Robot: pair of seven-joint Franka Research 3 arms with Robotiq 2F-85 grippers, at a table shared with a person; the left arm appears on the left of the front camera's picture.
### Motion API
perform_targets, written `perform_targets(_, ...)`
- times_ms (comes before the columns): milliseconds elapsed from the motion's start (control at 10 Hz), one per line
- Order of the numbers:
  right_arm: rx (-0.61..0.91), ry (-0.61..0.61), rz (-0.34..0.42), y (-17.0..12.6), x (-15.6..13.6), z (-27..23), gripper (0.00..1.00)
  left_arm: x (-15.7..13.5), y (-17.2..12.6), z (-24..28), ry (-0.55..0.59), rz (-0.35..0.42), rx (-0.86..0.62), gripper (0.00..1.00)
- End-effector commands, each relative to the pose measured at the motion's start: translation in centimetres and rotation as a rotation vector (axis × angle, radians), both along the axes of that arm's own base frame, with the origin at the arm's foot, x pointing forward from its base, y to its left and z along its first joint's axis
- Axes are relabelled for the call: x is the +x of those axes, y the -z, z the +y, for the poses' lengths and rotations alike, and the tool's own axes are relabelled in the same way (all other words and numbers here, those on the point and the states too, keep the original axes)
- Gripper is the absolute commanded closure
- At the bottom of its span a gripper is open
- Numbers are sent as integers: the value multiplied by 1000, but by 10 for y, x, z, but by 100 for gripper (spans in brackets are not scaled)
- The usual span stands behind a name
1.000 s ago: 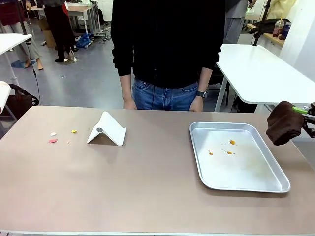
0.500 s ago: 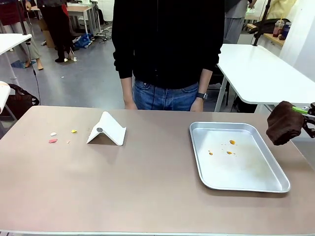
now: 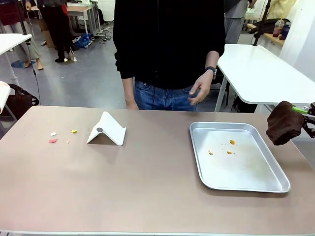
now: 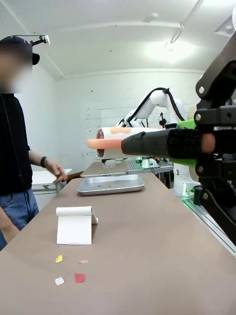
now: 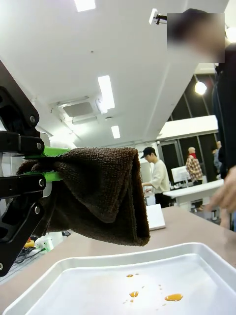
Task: Clean the surface of the table.
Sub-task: If a person points to the right, clean the right side of the table with your right hand, and if they point to the left, clean the left side with your left hand.
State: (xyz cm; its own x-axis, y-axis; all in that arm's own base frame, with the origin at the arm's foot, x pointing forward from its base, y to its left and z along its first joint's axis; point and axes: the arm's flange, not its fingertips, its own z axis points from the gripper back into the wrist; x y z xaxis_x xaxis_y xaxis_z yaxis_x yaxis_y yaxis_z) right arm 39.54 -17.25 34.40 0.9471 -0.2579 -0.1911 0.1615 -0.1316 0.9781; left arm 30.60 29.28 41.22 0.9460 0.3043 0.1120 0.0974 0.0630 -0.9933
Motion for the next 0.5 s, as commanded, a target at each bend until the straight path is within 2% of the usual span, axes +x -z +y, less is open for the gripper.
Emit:
perform_targets(0, 6, -13, 6, -8, 1, 0, 100, -3, -2, -1, 9, -16, 6, 85)
perform_targets(400, 6, -13, 6, -8, 1, 0, 100, -3, -2, -1, 9, -16, 6, 85)
